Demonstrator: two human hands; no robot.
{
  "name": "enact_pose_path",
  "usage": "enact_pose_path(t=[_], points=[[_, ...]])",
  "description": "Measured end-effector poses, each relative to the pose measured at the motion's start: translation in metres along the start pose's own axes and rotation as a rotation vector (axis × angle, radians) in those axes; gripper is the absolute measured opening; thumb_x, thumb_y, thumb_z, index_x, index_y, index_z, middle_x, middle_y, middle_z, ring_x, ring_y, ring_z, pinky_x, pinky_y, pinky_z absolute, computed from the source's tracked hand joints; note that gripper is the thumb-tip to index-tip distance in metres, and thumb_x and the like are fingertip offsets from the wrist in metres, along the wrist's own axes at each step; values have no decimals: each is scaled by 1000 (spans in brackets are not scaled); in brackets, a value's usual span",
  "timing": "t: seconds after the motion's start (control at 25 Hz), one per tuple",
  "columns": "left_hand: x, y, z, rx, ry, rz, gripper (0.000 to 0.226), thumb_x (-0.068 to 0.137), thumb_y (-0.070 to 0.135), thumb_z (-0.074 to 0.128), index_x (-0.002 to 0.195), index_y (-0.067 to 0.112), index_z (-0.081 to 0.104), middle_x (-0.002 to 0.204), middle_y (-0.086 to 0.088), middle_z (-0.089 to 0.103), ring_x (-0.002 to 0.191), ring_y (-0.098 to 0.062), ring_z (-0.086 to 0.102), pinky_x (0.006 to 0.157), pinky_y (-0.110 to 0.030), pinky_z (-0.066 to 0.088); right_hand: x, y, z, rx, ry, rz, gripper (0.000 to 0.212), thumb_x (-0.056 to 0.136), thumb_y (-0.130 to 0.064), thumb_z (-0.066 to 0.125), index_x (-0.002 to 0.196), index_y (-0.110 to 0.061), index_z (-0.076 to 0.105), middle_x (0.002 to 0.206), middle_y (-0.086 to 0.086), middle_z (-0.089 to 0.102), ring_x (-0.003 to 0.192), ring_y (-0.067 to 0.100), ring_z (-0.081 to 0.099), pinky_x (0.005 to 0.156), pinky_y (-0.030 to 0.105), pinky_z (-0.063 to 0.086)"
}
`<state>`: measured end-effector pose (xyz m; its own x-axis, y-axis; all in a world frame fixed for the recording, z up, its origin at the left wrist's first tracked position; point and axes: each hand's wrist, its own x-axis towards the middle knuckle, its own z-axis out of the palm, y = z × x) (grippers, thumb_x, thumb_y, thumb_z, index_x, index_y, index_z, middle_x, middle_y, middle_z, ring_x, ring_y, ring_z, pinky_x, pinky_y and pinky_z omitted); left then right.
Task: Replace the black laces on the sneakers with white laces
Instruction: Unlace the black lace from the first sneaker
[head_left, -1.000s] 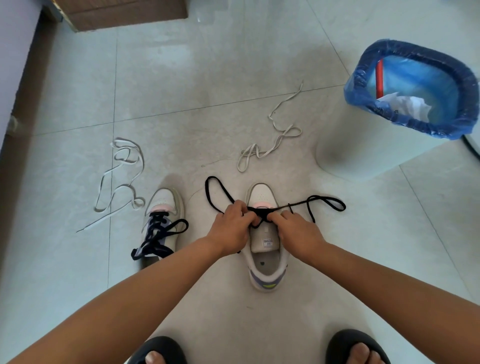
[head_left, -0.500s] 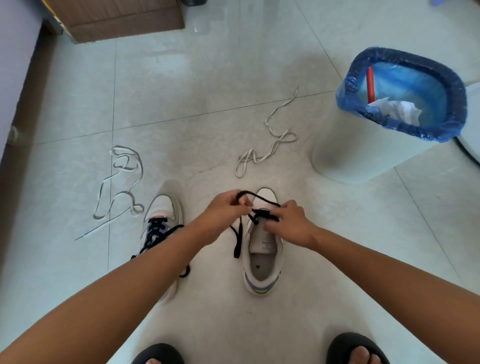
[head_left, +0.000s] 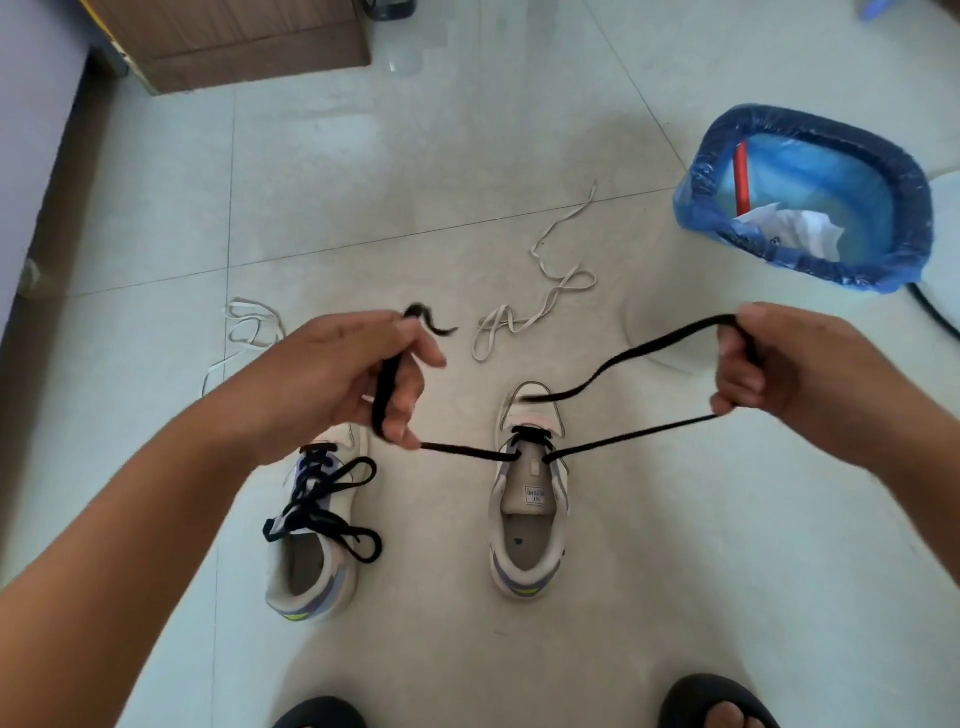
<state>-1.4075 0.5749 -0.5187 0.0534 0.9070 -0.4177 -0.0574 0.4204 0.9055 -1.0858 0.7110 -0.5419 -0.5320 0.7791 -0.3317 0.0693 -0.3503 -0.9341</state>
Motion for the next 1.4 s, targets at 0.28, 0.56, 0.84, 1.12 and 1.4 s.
enact_pose_path(t=[0.28,0.56,0.84,1.12,1.4], points=[[-23,-55,12,314,-151,-557,28,94,30,52,89,3,62,74,-11,65,65,-20,63,67,-33,52,-26,22,-39,-643,-78,422,32,67,-38,75,77,-8,70,52,4,51,47,18,50,55,31,54],[61,-94,51,1028,-67,-274,36,96,34,43,66,13,44,68,-3,49,62,-16,43,53,-26,31,8,112,42,-1294,-146,346,33,93,-40,51,113,-15,51,112,6,56,96,22,55,75,29,41],[131,-144,53,712,261,-303,20,94,28,53,92,8,55,92,-9,54,90,-24,54,77,-31,44,17,163,84,-1048,-123,408,36,89,-43,56,94,-17,31,73,-5,45,67,16,48,50,26,30],[161,-144,84,735,379,-254,39,77,25,75,58,9,45,57,-1,43,57,-17,45,51,-26,30,20,169,84,-1027,-150,400,29,87,-36,56,94,-18,34,77,-3,48,67,16,49,54,29,35],[171,-141,38,651,524,-354,34,87,19,66,106,-9,64,111,-25,64,106,-34,60,87,-34,47,15,170,81,-1003,-158,399,27,87,-34,55,95,-19,34,77,-2,49,62,13,45,52,27,34]])
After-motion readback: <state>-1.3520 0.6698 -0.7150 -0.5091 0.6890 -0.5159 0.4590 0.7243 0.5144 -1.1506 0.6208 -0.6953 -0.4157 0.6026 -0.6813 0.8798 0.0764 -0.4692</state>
